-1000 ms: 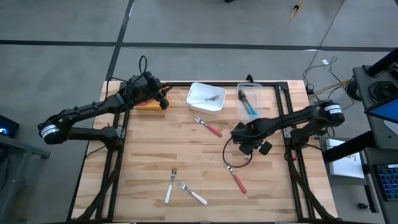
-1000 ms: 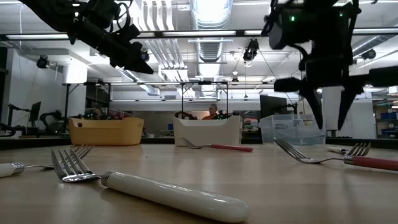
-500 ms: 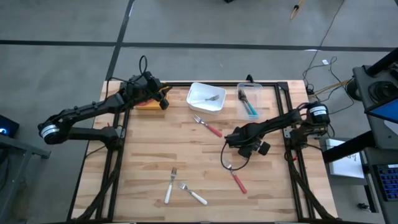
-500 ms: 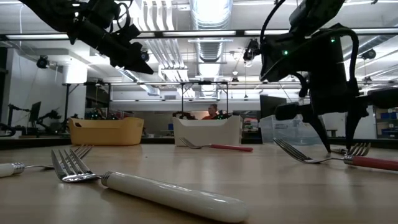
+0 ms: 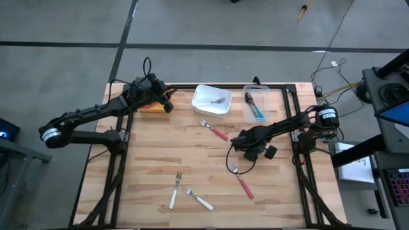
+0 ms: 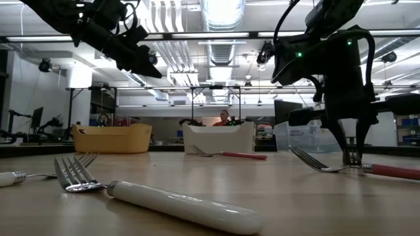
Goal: Sort silverware by color (type)
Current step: Put the white fork into the white bin
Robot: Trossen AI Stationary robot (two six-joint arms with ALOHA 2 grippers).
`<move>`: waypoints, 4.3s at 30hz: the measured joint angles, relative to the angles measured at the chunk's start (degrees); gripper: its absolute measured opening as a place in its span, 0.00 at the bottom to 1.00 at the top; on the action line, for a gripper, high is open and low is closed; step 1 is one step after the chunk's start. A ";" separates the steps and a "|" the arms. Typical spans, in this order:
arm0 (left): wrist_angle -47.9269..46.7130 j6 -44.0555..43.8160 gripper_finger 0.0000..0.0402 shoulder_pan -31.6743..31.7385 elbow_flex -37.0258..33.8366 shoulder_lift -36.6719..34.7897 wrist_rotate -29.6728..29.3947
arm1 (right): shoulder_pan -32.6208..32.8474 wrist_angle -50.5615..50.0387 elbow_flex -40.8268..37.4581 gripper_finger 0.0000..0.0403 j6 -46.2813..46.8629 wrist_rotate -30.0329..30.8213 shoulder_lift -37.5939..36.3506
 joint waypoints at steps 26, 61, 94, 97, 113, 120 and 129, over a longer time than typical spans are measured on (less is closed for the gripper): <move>1.25 0.28 0.15 0.00 0.00 -0.02 0.02 | -4.07 -2.96 12.61 0.09 35.92 -0.97 -6.91; 19.32 8.10 0.15 0.00 0.02 2.50 0.09 | -38.44 59.42 27.00 0.08 44.54 -23.10 -0.67; 44.16 4.79 0.42 0.15 14.59 32.06 13.90 | -33.81 111.65 6.62 0.08 60.55 -6.74 1.87; 44.15 3.75 0.41 0.15 15.86 33.56 13.86 | -33.79 111.63 7.05 0.08 60.99 -6.74 2.40; 42.59 1.61 0.04 0.24 16.44 34.30 10.83 | -33.51 111.31 10.06 0.10 63.52 -6.46 5.75; 33.98 -1.82 0.03 1.95 16.44 30.47 11.66 | -34.28 104.80 10.16 0.28 64.85 -6.87 4.58; 6.64 -1.78 0.03 10.03 18.33 22.78 30.46 | -37.67 69.70 15.85 0.44 49.51 -17.66 -3.38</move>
